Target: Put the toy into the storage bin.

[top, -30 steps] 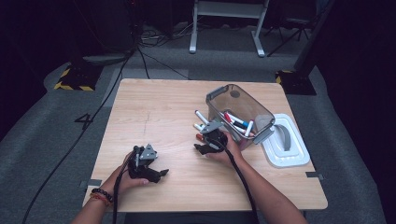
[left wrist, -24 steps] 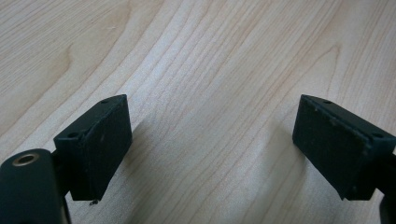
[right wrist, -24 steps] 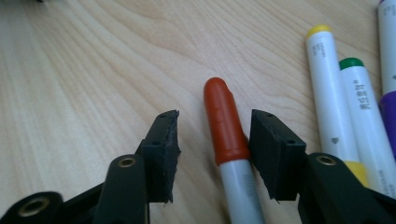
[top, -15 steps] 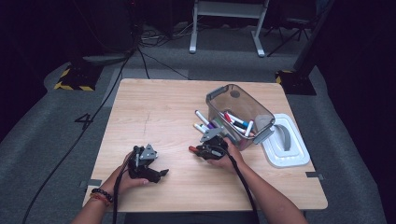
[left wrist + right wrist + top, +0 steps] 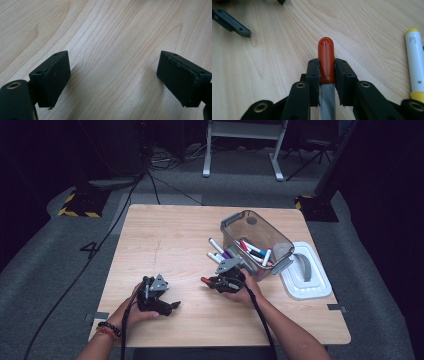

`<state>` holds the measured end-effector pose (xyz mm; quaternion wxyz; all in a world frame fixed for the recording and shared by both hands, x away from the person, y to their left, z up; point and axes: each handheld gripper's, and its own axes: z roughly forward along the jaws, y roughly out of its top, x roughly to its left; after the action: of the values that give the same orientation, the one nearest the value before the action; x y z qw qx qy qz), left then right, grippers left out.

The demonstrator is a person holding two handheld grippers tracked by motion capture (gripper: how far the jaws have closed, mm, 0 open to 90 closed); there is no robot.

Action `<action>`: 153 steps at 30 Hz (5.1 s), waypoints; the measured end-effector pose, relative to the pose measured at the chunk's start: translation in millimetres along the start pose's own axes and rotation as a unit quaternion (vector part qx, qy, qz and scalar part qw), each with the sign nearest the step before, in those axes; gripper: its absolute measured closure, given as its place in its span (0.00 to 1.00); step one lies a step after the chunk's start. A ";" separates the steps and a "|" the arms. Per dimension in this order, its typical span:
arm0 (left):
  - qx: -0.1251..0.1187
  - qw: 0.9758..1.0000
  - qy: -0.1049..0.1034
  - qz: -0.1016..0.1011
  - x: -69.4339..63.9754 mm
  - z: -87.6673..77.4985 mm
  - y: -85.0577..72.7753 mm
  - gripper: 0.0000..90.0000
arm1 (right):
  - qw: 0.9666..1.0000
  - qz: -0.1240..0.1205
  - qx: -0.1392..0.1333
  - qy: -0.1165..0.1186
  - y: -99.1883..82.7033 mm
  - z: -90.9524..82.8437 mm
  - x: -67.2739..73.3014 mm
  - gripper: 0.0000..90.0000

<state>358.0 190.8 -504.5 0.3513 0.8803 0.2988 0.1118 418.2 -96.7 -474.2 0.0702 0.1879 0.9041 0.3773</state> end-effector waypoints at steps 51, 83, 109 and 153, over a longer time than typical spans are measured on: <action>0.001 1.000 -0.001 0.000 0.2 0.1 0.2 0.14 | 0.978 0.047 -0.146 -0.140 69.3 -174.7 -51.6 0.83; 0.001 1.000 -0.001 0.000 0.1 0.1 0.2 0.14 | 0.983 0.102 0.063 -0.139 41.3 -98.2 -120.2 0.83; 0.000 1.000 -0.001 0.000 0.0 0.2 0.2 0.14 | 0.981 0.121 0.038 -0.146 47.8 -111.0 -110.5 0.50; 0.000 1.000 -0.001 0.000 0.0 0.2 0.2 0.14 | 0.997 0.005 0.009 -0.079 3.5 -20.9 1.2 0.33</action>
<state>358.2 190.6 -504.5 0.3513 0.8803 0.2990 0.1111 412.5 -107.7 -457.0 0.1383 0.2219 0.8981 0.3536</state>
